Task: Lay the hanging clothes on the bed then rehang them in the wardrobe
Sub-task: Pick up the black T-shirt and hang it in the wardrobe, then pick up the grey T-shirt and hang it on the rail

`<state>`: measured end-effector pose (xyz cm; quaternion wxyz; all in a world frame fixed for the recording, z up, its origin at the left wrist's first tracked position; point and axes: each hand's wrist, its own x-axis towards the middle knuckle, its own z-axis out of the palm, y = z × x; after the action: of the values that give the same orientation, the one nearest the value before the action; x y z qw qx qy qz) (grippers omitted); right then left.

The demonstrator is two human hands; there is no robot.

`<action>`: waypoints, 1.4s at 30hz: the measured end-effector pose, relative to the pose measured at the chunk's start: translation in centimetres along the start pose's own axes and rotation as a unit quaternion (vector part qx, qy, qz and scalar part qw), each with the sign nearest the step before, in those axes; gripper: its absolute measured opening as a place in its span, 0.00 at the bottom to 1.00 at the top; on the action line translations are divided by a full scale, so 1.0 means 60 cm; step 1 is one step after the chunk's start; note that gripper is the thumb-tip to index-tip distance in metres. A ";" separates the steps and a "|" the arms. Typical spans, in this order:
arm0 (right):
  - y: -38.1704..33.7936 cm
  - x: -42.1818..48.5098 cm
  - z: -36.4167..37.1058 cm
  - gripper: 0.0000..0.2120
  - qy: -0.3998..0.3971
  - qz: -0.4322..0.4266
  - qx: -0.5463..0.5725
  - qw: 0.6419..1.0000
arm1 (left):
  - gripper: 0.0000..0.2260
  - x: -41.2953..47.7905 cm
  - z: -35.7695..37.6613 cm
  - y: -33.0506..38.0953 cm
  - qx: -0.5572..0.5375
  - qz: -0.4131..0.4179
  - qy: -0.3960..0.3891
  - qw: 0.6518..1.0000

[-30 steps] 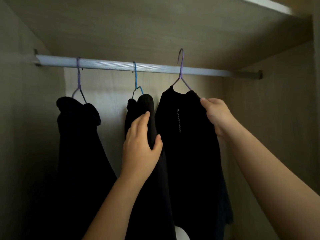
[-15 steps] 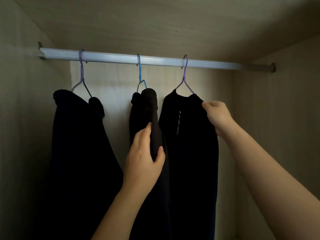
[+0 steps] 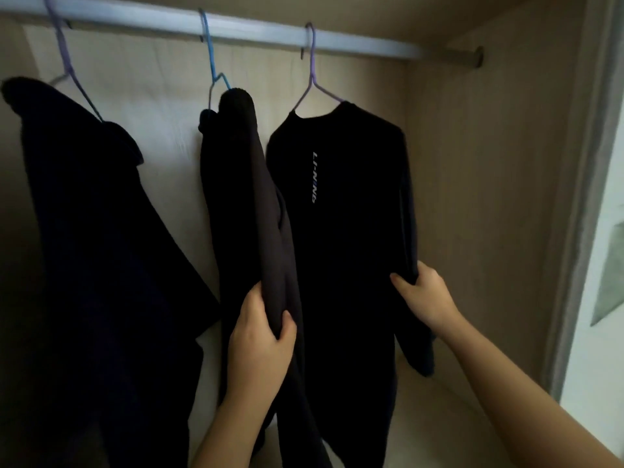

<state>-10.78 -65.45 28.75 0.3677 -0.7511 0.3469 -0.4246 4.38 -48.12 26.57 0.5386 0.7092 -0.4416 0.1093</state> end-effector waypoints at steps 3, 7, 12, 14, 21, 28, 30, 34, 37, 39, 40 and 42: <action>0.050 -0.050 -0.008 0.06 0.016 0.039 -0.016 0.999 | 0.18 -0.039 0.016 -0.021 -0.010 -0.031 -0.034 0.999; 0.096 -0.112 -0.030 0.02 0.049 0.086 -0.045 0.994 | 0.15 -0.088 0.038 -0.051 -0.003 -0.061 -0.084 0.995; 0.137 -0.200 -0.050 0.05 0.079 0.143 -0.098 0.982 | 0.15 -0.144 0.053 -0.092 -0.009 -0.091 -0.135 0.987; 0.167 -0.258 -0.048 0.05 0.086 0.190 -0.123 0.970 | 0.14 -0.172 0.053 -0.108 -0.013 -0.104 -0.155 0.982; 0.261 -0.557 -0.009 0.11 0.083 0.383 -0.163 0.906 | 0.14 -0.316 0.051 -0.153 -0.055 -0.119 -0.290 0.948; 0.310 -0.894 0.030 0.05 0.135 0.623 -0.063 0.768 | 0.12 -0.494 0.052 -0.196 -0.039 -0.217 -0.511 0.831; 0.313 -0.974 0.025 0.04 0.169 0.668 -0.041 0.724 | 0.12 -0.543 0.054 -0.210 -0.011 -0.220 -0.571 0.791; 0.289 -1.091 0.019 0.06 0.231 0.734 -0.020 0.638 | 0.12 -0.607 0.039 -0.238 0.042 -0.198 -0.656 0.727; 0.277 -1.143 0.020 0.07 0.263 0.758 0.000 0.597 | 0.11 -0.623 0.035 -0.257 0.082 -0.194 -0.686 0.697; 0.274 -1.157 0.030 0.09 0.280 0.762 0.020 0.583 | 0.09 -0.626 0.039 -0.273 0.101 -0.187 -0.704 0.677; 0.278 -1.160 0.037 0.10 0.289 0.765 0.028 0.575 | 0.08 -0.627 0.044 -0.281 0.108 -0.183 -0.712 0.669; 0.282 -1.154 0.054 0.08 0.300 0.768 0.046 0.564 | 0.08 -0.627 0.056 -0.296 0.119 -0.183 -0.723 0.655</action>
<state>-39.03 -15.19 -13.24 0.4645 -0.0130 0.8630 -0.1982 -5.51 -31.34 -10.35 -0.0310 0.6889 -0.5360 -0.4869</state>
